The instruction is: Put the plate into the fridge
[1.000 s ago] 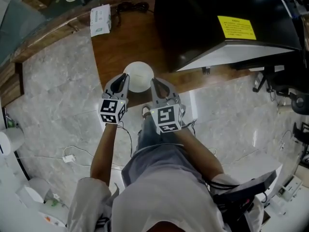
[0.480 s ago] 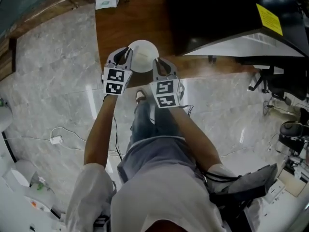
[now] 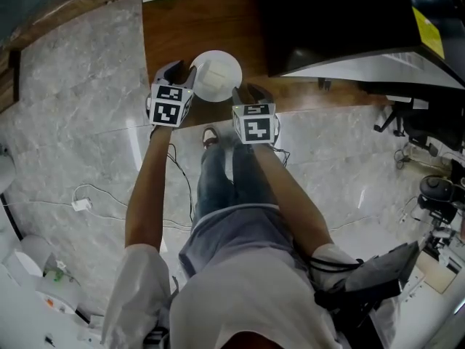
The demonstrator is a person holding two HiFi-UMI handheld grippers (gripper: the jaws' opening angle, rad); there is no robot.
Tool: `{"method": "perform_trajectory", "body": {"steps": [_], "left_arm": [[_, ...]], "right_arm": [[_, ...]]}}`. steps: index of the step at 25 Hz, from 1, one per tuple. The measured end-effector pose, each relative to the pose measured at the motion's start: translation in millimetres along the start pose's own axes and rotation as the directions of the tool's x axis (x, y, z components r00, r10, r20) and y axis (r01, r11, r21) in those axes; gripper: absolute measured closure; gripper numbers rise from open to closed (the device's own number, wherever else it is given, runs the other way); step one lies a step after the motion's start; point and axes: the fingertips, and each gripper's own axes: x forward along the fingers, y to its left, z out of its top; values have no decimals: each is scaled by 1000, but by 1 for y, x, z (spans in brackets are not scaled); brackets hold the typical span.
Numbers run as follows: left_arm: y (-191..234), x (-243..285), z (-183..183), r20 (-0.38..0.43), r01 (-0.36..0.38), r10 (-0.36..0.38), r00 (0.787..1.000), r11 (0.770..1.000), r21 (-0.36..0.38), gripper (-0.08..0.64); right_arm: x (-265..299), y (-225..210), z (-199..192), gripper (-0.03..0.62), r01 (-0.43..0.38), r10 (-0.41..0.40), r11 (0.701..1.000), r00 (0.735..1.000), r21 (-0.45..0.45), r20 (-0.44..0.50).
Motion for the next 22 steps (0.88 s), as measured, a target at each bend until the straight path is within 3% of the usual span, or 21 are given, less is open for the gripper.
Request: {"method": "perform_trajectory", "body": {"steps": [3, 7, 13, 19, 22], "left_arm": [[-10, 7, -6, -63, 66, -66, 996, 998, 0, 430], [-14, 11, -9, -106, 93, -91, 990, 996, 13, 430], [-14, 12, -10, -125, 115, -109, 986, 992, 42, 430], [-17, 14, -9, -112, 90, -82, 990, 994, 63, 431], [-16, 15, -8, -112, 81, -75, 991, 995, 54, 431]], "right_arm": [[5, 1, -2, 445, -43, 45, 993, 999, 109, -20], [9, -4, -7, 443, -75, 92, 966, 994, 247, -56], [14, 1, -9, 448, -177, 215, 864, 976, 471, -27], [18, 4, -7, 483, -311, 340, 708, 937, 634, 80], [16, 1, -6, 509, -380, 388, 586, 907, 716, 164]]}}
